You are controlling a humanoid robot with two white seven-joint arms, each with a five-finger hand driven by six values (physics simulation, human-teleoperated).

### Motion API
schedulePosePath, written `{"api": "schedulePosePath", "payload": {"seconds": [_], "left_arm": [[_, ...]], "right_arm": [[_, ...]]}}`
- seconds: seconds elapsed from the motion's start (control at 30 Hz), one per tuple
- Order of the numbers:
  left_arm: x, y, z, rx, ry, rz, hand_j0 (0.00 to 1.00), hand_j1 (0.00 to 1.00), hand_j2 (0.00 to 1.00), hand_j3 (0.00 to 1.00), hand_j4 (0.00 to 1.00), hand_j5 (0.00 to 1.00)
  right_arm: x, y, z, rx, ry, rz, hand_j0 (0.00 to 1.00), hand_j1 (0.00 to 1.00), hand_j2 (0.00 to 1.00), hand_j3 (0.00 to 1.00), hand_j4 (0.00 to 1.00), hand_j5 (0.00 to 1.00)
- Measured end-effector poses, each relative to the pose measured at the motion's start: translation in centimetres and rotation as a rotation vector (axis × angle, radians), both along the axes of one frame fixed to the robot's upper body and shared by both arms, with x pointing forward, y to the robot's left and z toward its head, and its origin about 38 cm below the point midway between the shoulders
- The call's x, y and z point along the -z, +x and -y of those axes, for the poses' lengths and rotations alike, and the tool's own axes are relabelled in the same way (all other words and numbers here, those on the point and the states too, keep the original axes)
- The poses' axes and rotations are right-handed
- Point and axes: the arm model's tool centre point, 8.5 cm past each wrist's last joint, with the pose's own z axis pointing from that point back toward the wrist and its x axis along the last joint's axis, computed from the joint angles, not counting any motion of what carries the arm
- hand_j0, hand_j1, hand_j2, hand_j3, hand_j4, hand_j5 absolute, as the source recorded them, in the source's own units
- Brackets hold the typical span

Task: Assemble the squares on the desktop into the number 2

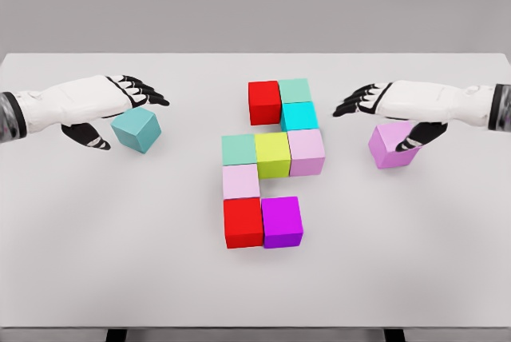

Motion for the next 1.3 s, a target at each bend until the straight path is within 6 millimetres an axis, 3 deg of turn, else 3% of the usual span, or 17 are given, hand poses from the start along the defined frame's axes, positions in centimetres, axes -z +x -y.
{"api": "schedulePosePath", "payload": {"seconds": [0.13, 0.33, 0.43, 0.6, 0.67, 0.77, 0.83, 1.03, 1.3], "left_arm": [[0.1, 0.3, -0.2, -0.007, 0.0, -0.004, 1.0, 1.0, 1.0, 1.0, 1.0, 1.0], [1.8, 1.4, -0.7, -0.05, -0.031, -0.027, 1.0, 1.0, 1.0, 1.0, 1.0, 1.0], [1.4, 2.3, -0.7, -0.064, -0.05, -0.009, 1.0, 1.0, 1.0, 1.0, 1.0, 1.0], [2.9, 2.4, -0.5, -0.069, -0.065, -0.035, 1.0, 1.0, 1.0, 1.0, 1.0, 1.0], [3.2, 2.4, -0.5, -0.07, -0.066, -0.041, 1.0, 1.0, 1.0, 1.0, 1.0, 1.0], [3.6, 2.5, -0.7, -0.077, -0.064, -0.051, 1.0, 1.0, 1.0, 1.0, 1.0, 1.0], [4.0, 2.6, -1.0, -0.089, -0.06, -0.06, 1.0, 1.0, 1.0, 1.0, 1.0, 1.0], [4.3, 3.5, -2.0, -0.126, -0.05, -0.064, 1.0, 1.0, 1.0, 1.0, 1.0, 1.0], [4.8, 4.0, -2.0, -0.144, -0.074, -0.063, 1.0, 1.0, 1.0, 1.0, 1.0, 1.0]], "right_arm": [[-0.6, -0.1, 1.3, 0.02, -0.033, 0.005, 1.0, 1.0, 1.0, 1.0, 1.0, 1.0], [-0.3, -0.7, 4.0, 0.071, -0.089, -0.017, 1.0, 1.0, 1.0, 1.0, 1.0, 1.0], [-1.2, -0.5, 4.4, 0.085, -0.076, 0.01, 1.0, 1.0, 1.0, 1.0, 1.0, 1.0], [-0.3, -0.9, 4.3, 0.09, -0.032, -0.034, 1.0, 1.0, 1.0, 1.0, 1.0, 1.0], [-2.8, -0.2, 4.6, 0.095, -0.026, 0.005, 1.0, 1.0, 1.0, 1.0, 1.0, 1.0], [-5.0, 0.5, 5.0, 0.108, -0.018, 0.003, 1.0, 1.0, 1.0, 1.0, 1.0, 1.0], [-4.8, 0.4, 5.3, 0.119, -0.001, -0.047, 1.0, 1.0, 1.0, 1.0, 1.0, 1.0], [0.3, -1.7, 5.7, 0.246, -0.004, -0.272, 1.0, 1.0, 1.0, 1.0, 1.0, 1.0], [0.5, -0.8, 7.6, 0.5, -0.031, -0.313, 1.0, 1.0, 1.0, 1.0, 1.0, 1.0]]}}
